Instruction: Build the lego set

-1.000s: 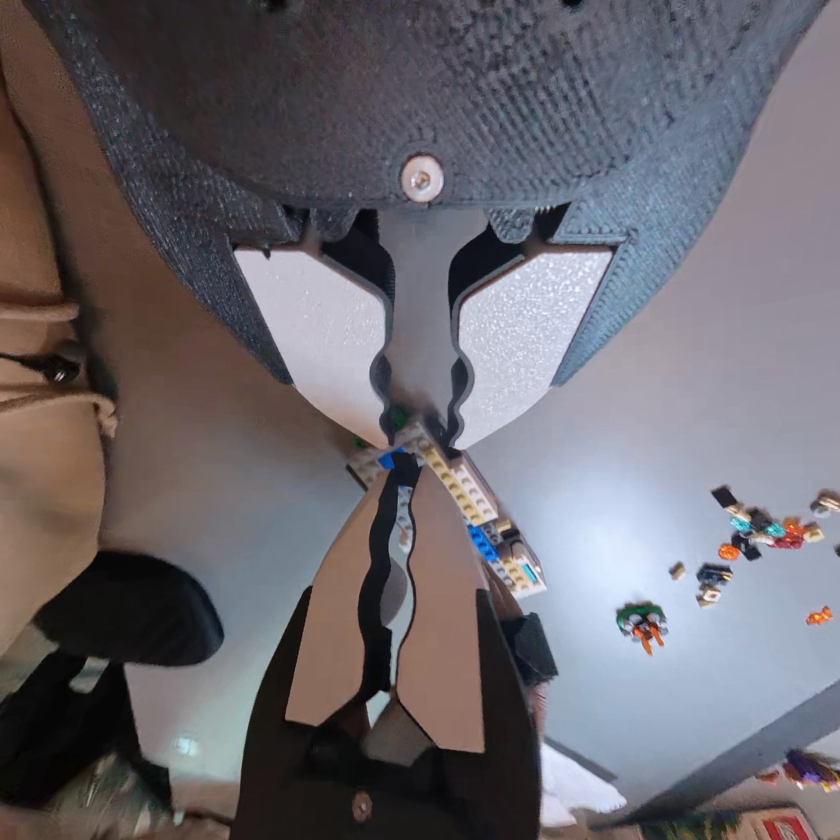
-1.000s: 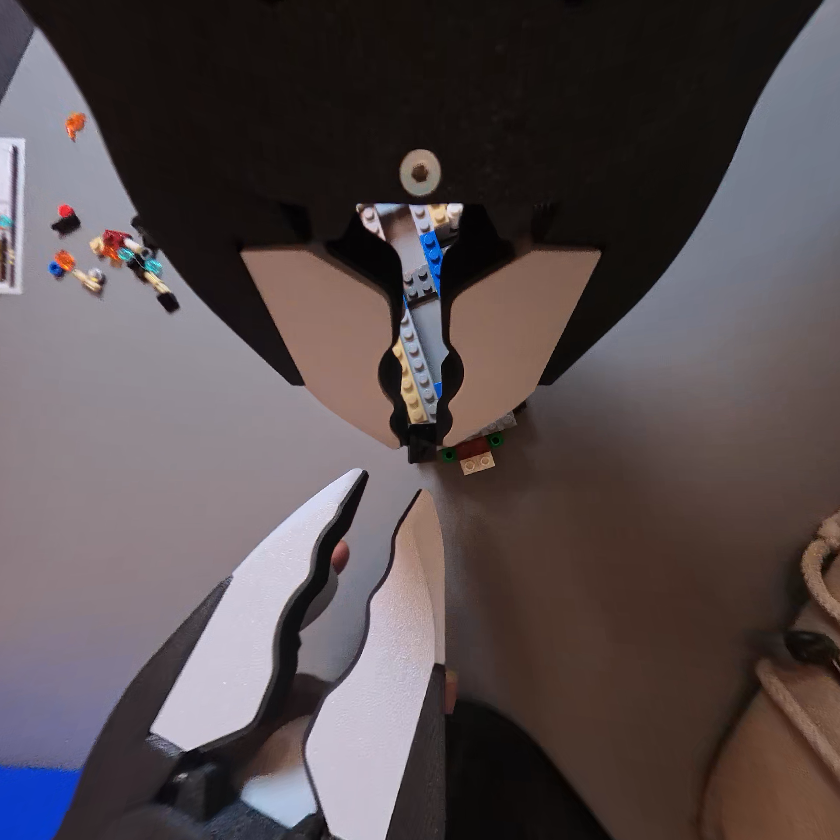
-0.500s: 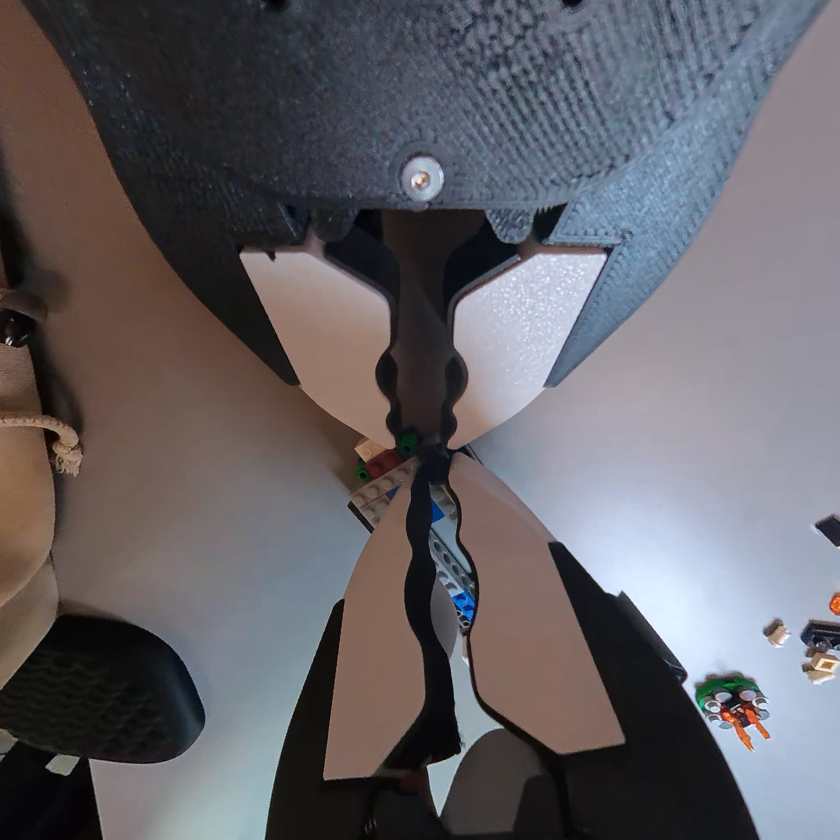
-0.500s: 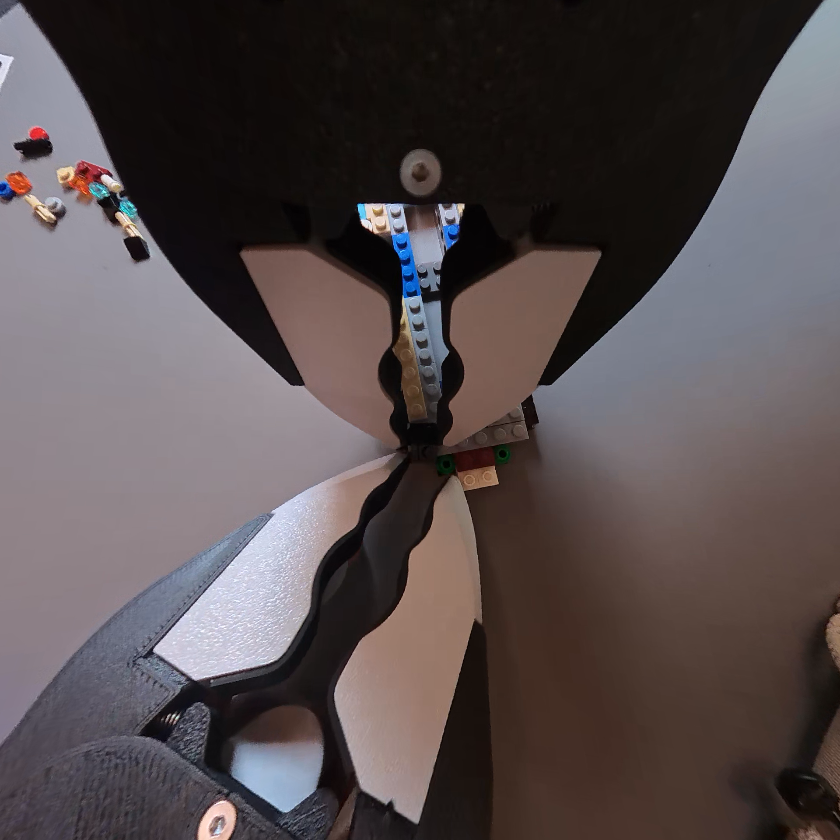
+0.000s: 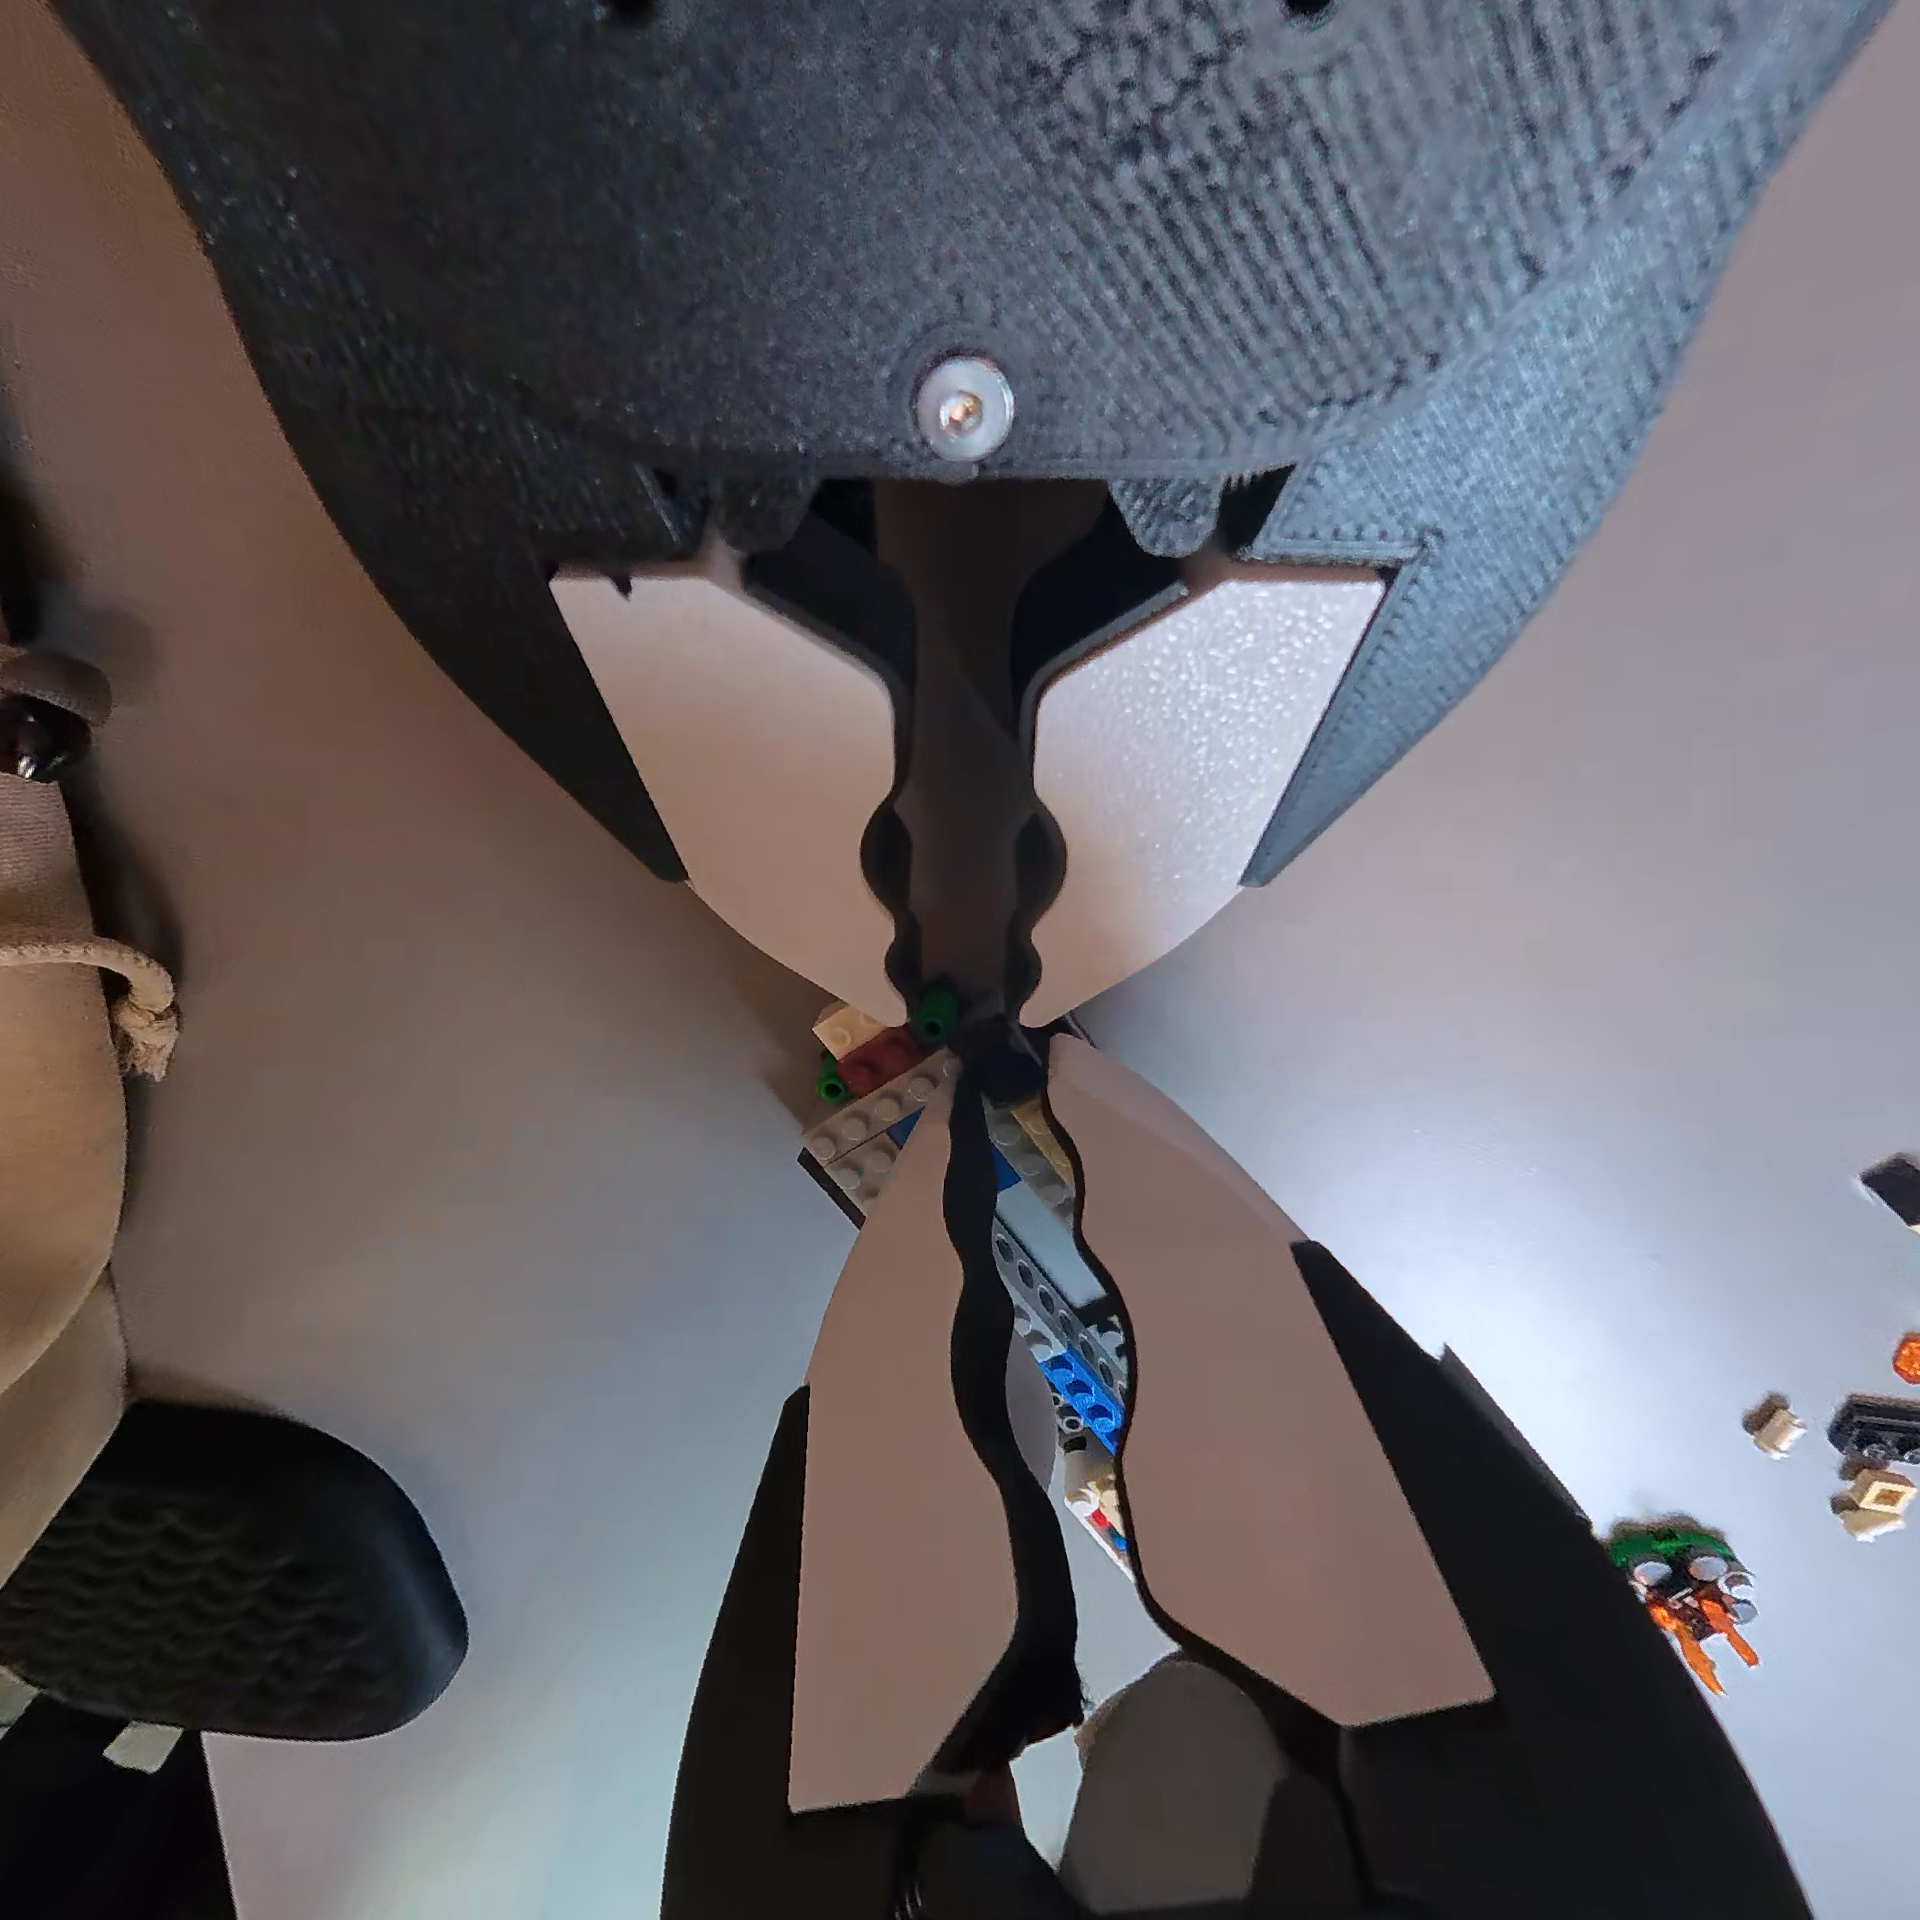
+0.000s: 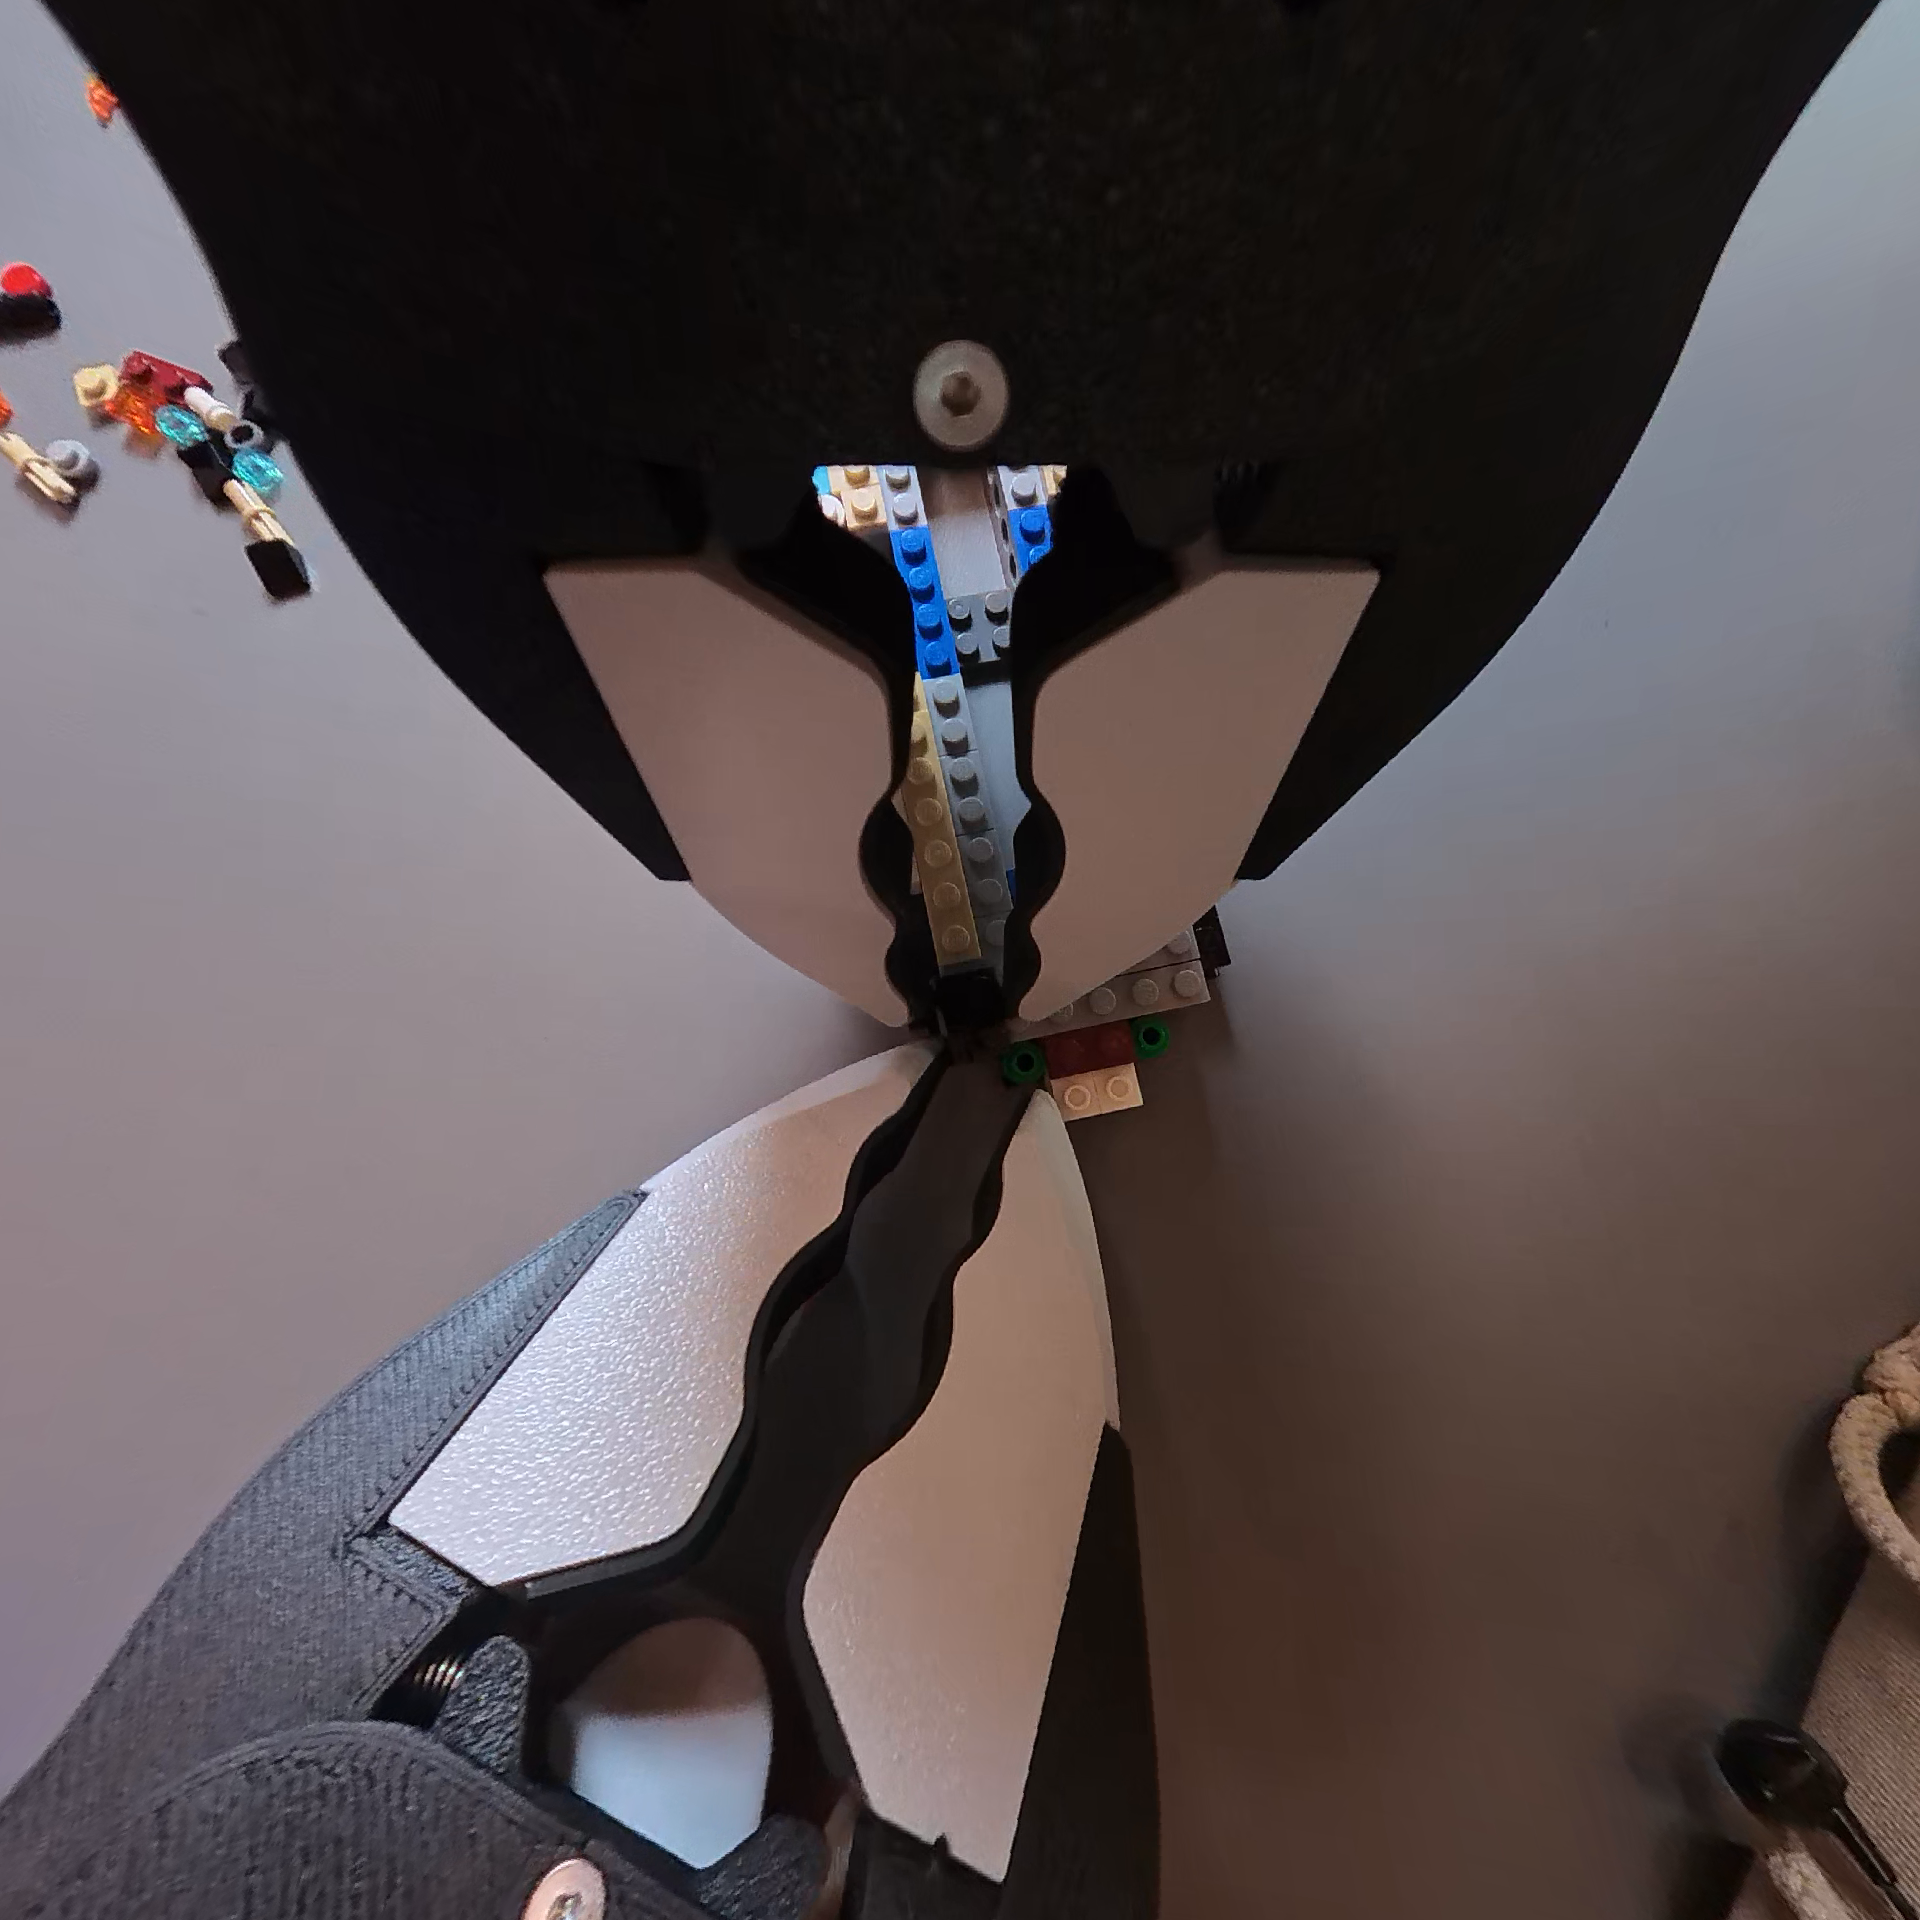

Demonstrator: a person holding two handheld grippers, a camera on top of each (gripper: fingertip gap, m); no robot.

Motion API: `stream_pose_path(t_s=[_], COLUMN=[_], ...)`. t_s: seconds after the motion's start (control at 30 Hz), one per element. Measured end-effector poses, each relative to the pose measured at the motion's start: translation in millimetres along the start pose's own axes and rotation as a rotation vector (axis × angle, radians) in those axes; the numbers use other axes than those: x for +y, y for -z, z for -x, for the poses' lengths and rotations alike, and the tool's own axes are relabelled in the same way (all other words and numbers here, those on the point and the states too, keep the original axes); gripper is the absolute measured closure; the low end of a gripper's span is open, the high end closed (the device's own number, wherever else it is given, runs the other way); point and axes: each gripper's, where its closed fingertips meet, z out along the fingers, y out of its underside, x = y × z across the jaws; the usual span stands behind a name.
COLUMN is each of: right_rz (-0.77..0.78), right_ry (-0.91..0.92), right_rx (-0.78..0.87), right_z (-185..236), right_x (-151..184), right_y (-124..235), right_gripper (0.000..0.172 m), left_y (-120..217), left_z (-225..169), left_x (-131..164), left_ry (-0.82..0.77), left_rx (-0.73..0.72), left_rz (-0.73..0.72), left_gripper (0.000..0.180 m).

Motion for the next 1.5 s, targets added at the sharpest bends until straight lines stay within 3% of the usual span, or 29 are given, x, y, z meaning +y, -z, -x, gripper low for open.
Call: stream_pose_path(t_s=[0.77,0.93,1.27,1.5], right_rz=[-0.047,-0.034,0.036,0.045], right_ry=[-0.049,-0.111,-0.294,-0.228], right_rx=[0.053,0.139,0.261,0.125], right_z=[-2,5,3,0], right_x=[5,25,107,106], right_y=[15,32,48,32], right_gripper=[0.154,0.134,0.084,0.077], left_y=[-2,-1,6,10], left_z=[3,5,10,12], left_x=[-1,-1,-4,-1], left_ry=[-0.013,-0.012,0.024,0.016], left_rx=[-0.013,-0.019,-0.02,-0.016], left_rz=[0.002,0.001,-0.029,-0.015], left_gripper=[0.164,0.164,0.158,0.152])
